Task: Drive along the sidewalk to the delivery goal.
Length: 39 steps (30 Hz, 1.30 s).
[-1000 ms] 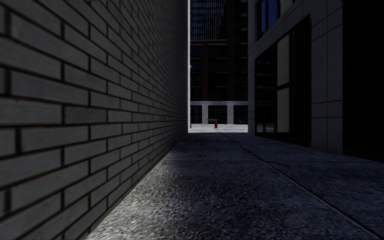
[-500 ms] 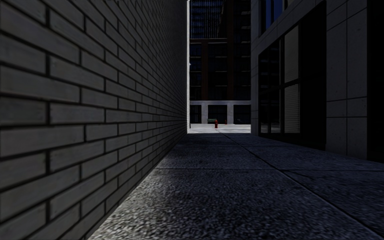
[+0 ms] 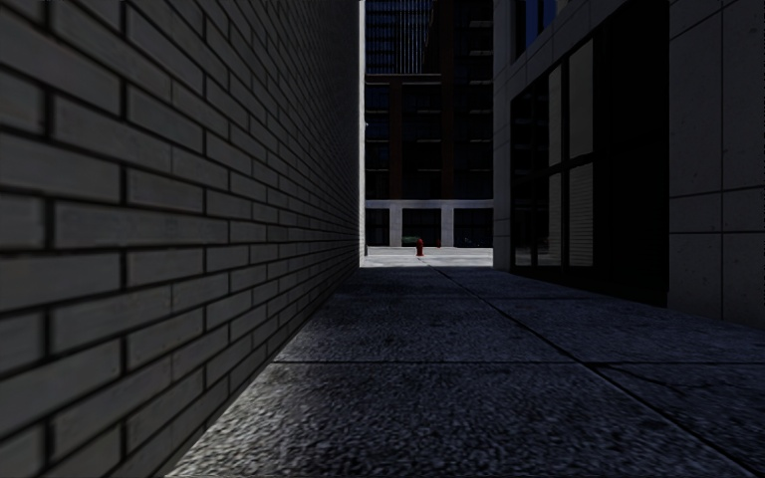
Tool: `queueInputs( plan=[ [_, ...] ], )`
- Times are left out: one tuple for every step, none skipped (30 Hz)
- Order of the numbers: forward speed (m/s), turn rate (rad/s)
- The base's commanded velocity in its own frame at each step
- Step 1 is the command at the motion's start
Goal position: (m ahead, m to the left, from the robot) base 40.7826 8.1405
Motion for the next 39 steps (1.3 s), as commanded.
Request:
queueInputs(
  plan=[
    [1.29,0.0],
    [1.29,0.0],
    [1.29,0.0],
    [1.29,0.0],
    [1.29,0.0],
    [1.29,0.0],
    [1.29,0.0],
    [1.29,0.0],
    [1.29,0.0],
    [1.29,0.0],
    [1.29,0.0],
    [1.29,0.0],
    [1.29,0.0],
    [1.29,0.0],
    [1.29,0.0],
    [1.29,0.0],
    [1.29,0.0],
    [1.29,0.0],
    [1.29,0.0],
    [1.29,0.0],
    [1.29,0.0],
    [1.29,0.0],
    [1.29,0.0],
    [1.29,0.0],
    [1.29,0.0],
    [1.29,0.0],
    [1.29,0.0],
    [1.29,0.0],
    [1.29,0.0],
    [1.29,0.0],
    [1.29,0.0],
    [1.29,0.0],
    [1.29,0.0],
    [1.29,0.0],
    [1.29,0.0],
    [1.29,0.0],
    [1.29,0.0],
    [1.29,0.0],
    [1.29,0.0]
  ],
)
